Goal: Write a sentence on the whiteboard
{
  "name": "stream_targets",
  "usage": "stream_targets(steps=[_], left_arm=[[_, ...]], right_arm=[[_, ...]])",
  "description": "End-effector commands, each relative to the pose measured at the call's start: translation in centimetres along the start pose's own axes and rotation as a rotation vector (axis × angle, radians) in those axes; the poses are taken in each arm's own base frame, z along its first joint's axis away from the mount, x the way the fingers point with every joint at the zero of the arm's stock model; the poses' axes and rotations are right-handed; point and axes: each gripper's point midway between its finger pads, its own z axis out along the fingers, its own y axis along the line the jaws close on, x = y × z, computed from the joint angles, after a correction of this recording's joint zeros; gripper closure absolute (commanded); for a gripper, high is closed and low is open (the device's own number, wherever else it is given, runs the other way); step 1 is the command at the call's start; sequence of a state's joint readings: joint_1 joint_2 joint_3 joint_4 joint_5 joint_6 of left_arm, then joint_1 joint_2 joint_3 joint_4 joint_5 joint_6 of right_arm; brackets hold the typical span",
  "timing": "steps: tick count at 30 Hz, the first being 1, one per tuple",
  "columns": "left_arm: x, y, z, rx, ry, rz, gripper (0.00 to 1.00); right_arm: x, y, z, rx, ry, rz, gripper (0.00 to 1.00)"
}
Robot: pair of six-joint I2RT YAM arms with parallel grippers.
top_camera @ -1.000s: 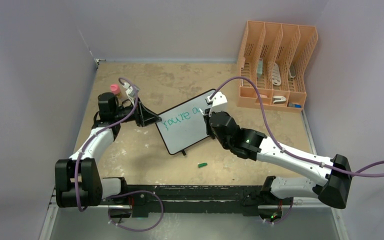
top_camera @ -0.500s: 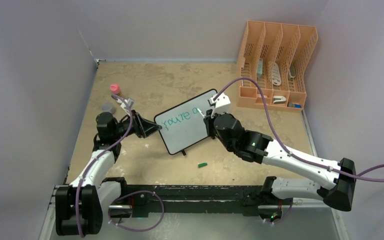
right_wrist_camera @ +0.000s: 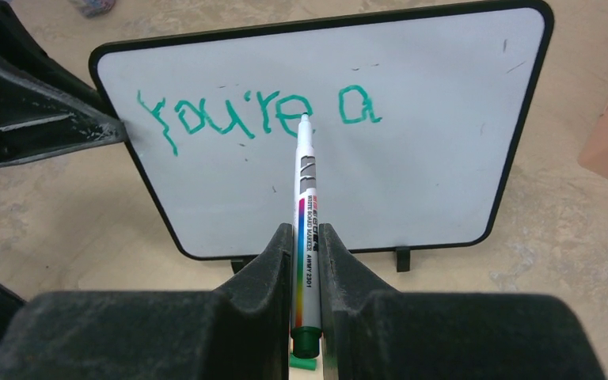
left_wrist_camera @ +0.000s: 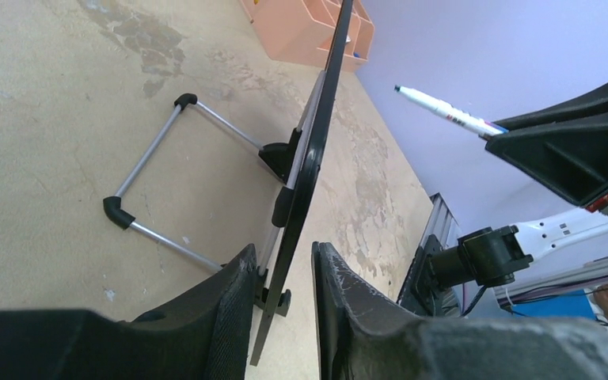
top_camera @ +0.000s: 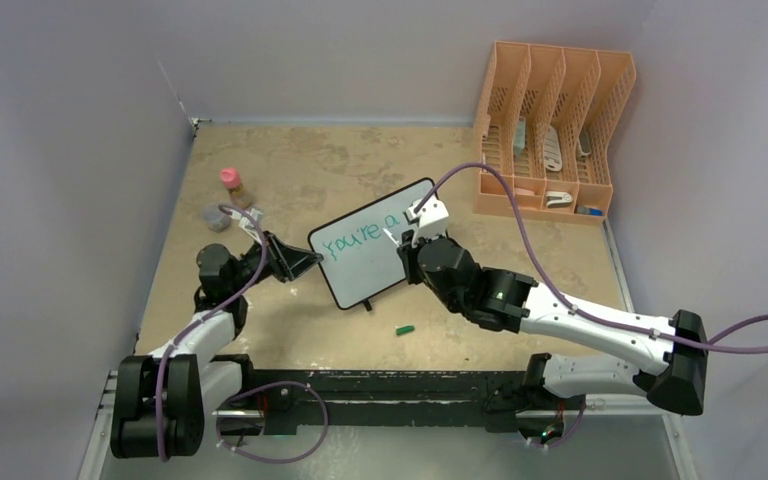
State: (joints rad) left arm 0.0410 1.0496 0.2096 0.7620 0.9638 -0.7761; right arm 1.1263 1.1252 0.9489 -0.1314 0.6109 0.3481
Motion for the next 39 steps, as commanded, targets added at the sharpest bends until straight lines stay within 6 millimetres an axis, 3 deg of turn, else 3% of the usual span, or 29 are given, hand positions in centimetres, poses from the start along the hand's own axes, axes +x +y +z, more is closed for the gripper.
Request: stream_targets(steps=[1,7,12,16,22,27,39], left_arm=[[-1.4,-1.2,0.4,0.050,-0.063,0.085,0.71],[-0.3,-1.5,1.0,0.082,-0.041,0.090,0.73],[0.1,-1.1,1.3,0.076,-0.048,0.096,0.81],[0.0,-1.1,1.5,0.076,-0.070,0.113,1.00],[-0.6,-0.3,1.7,0.045,-0.118,0.132,1.00],[-2.3,0.6,2.1,-0.011,-0.183,0.160,1.00],[-5.6,2.3,4.6,0.030,-0.169,0.222,1.00]], right_arm=[[-0.6,1.3,0.0,-0.020,-0.025,0.030,1.00],[-0.2,1.8,0.2,-0.024,-0.014,0.030,1.00],[0.1,2.2,0.3,-0.030,-0.005,0.027,1.00],[0.4,2.4,0.2,-0.031,0.001,0.023,1.00],[0.7,2.6,0.3,-0.030,0.007,0.007,1.00],[0.6,2.7,0.8,-0.023,0.003,-0.015,1.00],[0.5,3.8,2.2,-0.043,-0.016,-0.054,1.00]])
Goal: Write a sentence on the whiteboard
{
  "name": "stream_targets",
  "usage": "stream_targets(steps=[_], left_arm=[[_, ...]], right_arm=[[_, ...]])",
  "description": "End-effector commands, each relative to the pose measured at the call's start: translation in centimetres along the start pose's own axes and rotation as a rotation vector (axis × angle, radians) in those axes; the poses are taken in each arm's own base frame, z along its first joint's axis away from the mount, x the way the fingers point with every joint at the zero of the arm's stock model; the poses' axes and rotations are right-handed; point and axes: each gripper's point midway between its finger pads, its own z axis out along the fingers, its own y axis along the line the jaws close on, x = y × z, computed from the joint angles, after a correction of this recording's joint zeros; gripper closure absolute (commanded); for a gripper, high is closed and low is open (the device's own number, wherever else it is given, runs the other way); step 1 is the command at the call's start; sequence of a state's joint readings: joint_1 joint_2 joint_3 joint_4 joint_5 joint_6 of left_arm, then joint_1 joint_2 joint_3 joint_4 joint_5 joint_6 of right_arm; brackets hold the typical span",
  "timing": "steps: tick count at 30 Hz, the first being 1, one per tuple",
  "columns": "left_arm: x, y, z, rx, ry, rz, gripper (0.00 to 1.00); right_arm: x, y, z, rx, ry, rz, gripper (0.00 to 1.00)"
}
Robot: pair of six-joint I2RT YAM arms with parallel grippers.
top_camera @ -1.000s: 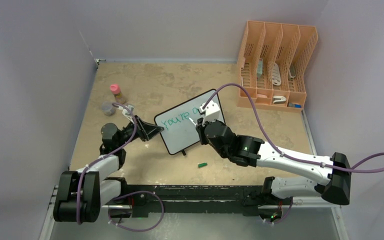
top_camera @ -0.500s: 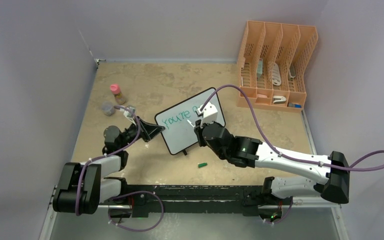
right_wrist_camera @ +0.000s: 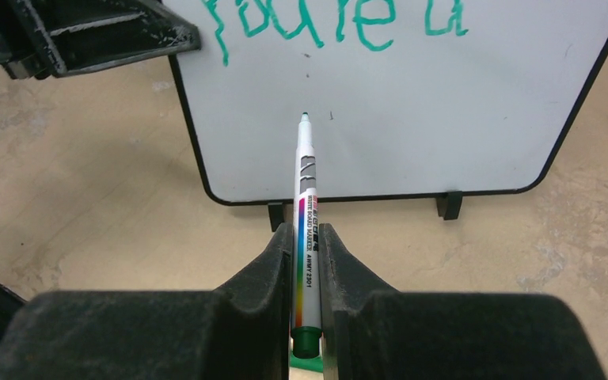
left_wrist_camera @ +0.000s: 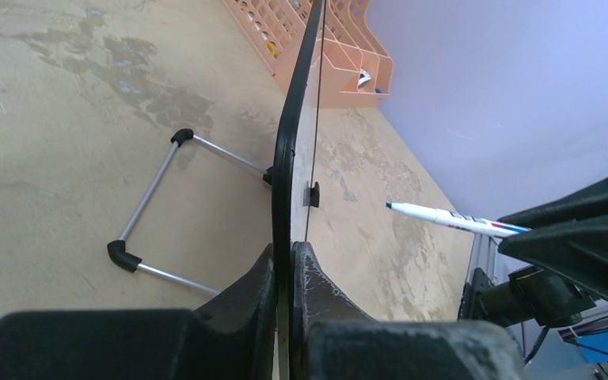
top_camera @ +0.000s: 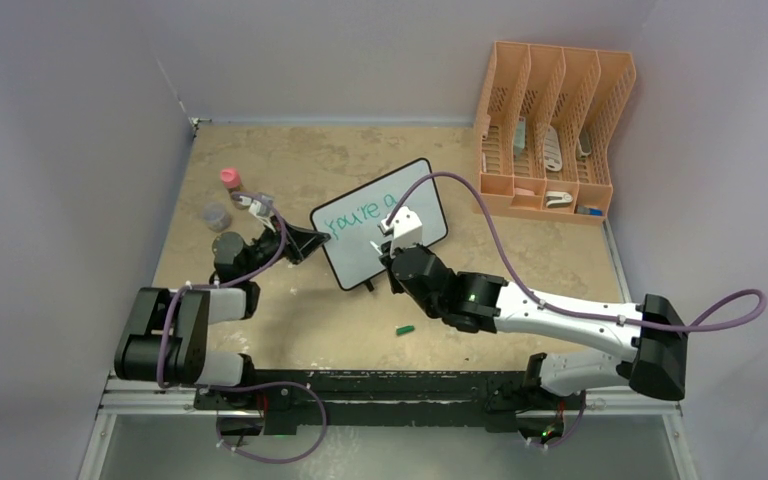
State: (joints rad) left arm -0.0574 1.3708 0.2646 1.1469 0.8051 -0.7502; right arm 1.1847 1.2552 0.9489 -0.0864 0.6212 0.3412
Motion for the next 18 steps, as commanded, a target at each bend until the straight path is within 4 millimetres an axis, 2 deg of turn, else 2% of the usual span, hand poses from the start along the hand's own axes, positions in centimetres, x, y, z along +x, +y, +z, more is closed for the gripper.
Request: stream_targets(steps=[1,8,18], left_arm=[[-3.3,0.7,1.0,0.039,-0.074,0.092,1.00],[-2.3,0.7,0.3,0.052,-0.056,0.068,1.00],[-1.8,0.7,0.2,0.045,-0.027,0.071,1.00]], right_arm=[[-2.7,1.0,0.2,-0.020,-0.081,0.013,1.00],[-3.5,1.9,1.3,-0.023,-0.099,-0.009,1.00],[-3.2,4.2,2.2,-0.067,-0.094,-0.044,1.00]])
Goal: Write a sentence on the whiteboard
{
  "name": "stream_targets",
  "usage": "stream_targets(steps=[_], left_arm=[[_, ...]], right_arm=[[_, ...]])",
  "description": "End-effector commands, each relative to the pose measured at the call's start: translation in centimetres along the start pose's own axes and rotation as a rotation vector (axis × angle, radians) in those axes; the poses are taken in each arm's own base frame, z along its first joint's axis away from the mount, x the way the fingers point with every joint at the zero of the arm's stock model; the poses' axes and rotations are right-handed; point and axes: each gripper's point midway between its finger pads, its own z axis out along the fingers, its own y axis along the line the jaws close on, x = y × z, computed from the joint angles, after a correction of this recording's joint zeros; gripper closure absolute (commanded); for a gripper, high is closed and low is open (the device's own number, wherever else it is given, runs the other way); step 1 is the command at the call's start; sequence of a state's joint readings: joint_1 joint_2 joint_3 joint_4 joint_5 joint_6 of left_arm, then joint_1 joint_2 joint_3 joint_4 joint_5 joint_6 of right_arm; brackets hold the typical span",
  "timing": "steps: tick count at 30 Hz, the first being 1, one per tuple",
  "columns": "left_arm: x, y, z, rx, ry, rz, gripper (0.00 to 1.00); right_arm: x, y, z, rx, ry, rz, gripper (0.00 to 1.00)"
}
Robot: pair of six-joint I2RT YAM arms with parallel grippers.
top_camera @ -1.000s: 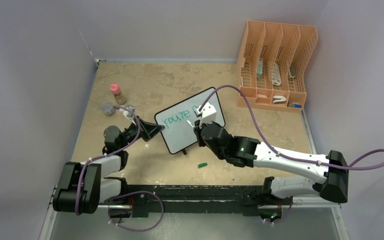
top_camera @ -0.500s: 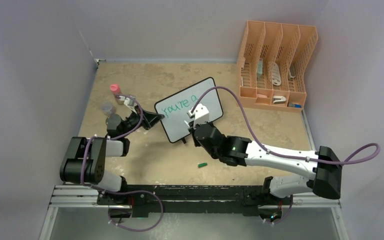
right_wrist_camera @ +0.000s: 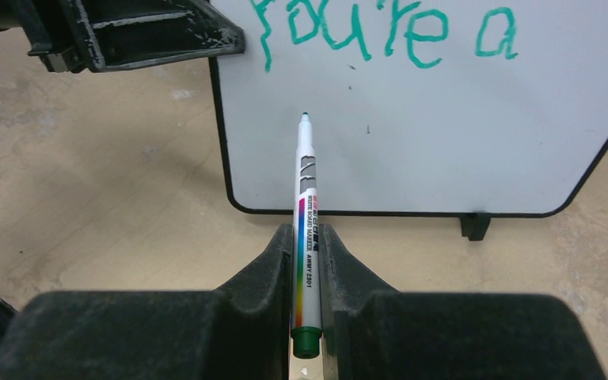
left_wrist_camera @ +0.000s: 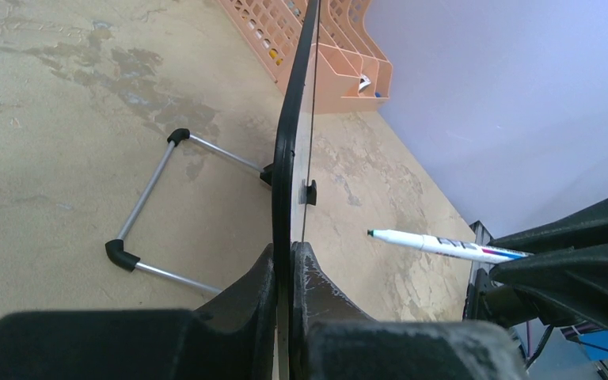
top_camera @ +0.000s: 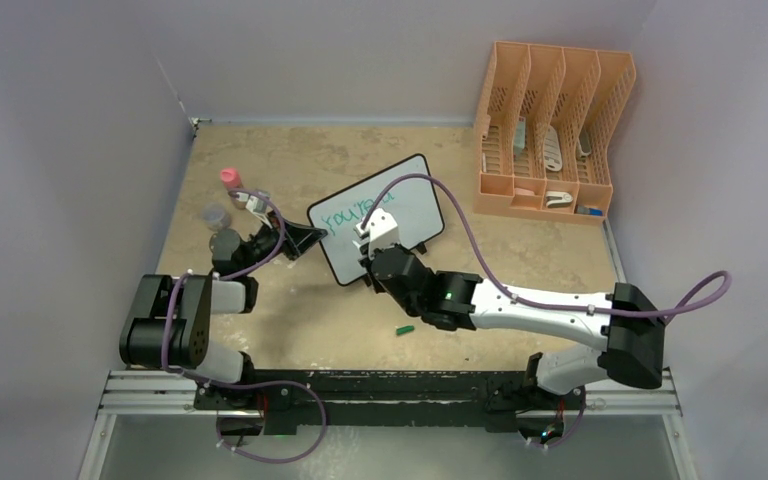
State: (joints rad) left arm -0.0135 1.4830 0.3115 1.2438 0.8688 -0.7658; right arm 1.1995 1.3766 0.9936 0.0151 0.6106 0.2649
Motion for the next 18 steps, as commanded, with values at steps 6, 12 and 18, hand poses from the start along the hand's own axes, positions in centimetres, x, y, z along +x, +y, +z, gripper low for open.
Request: stream_targets(steps=[6,12,18], left_arm=[[-0.9,-0.6,-0.2,0.023,-0.018,0.064,1.00],[-0.9,-0.6,-0.2,0.023,-0.012,0.070,1.00],[-0.8,-0.5,-0.2,0.022,-0.010,0.071,1.00]], right_arm=[[-2.5,2.9,0.4,-0.047,-0.062,0.020,1.00],[-2.4,3.5,1.0,-0.052,-0.041,0.021,1.00],[-2.0,3.8,1.3,-0.049,-0.013,0.018,1.00]])
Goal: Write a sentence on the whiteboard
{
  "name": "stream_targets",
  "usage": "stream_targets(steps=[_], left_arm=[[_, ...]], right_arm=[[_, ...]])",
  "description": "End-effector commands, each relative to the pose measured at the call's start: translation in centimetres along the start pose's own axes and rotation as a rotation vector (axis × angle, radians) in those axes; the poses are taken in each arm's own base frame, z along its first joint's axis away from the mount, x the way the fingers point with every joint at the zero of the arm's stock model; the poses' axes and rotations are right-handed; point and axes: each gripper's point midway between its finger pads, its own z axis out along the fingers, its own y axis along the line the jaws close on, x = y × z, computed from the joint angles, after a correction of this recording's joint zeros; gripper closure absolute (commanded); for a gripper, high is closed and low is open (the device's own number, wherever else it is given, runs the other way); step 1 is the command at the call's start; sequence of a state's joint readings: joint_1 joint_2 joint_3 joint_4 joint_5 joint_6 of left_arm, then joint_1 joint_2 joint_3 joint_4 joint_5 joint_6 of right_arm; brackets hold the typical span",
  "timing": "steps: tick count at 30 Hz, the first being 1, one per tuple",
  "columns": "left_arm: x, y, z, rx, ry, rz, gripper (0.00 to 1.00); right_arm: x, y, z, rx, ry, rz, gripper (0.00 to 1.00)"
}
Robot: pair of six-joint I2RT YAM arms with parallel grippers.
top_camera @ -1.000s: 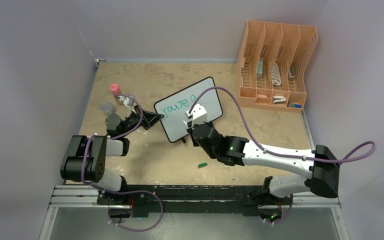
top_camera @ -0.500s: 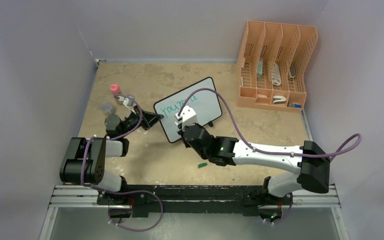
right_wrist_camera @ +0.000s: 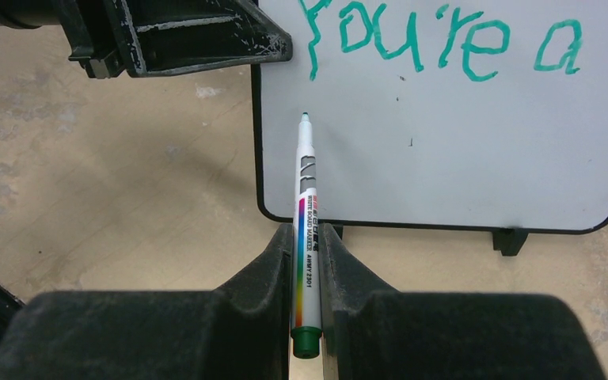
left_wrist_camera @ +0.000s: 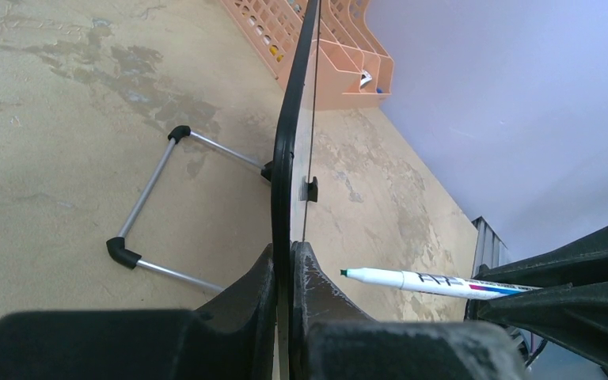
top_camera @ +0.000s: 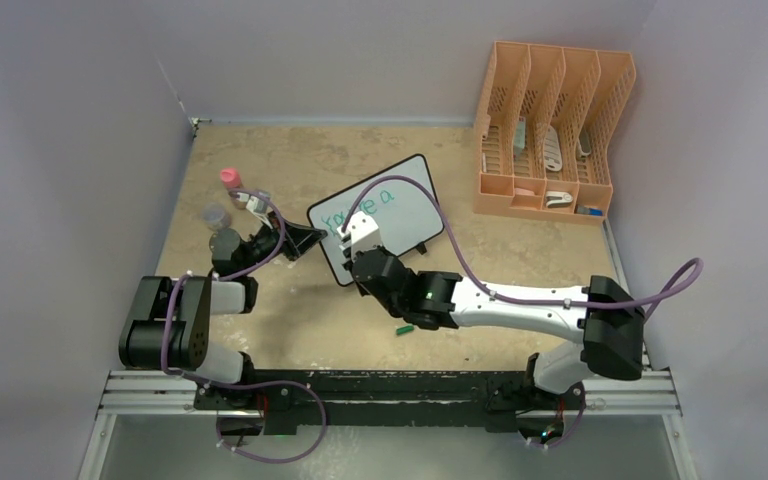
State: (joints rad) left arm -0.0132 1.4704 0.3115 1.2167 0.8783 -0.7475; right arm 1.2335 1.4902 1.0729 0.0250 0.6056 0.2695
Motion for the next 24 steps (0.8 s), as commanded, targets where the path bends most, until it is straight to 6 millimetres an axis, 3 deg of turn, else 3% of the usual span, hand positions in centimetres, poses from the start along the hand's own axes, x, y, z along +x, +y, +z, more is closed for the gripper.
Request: stream_targets(steps=[1,24], left_arm=[[-1.0,-0.5,-0.1,0.021,-0.023,0.064,1.00],[-1.2,-0.4,0.0,0.019,-0.028,0.073,1.00]], right_arm=[[-2.1,0.9,-0.2,-0.019,-0.029,0.039,1.00],[-0.9,1.6,1.2,-0.008,0.033,0.004,1.00]])
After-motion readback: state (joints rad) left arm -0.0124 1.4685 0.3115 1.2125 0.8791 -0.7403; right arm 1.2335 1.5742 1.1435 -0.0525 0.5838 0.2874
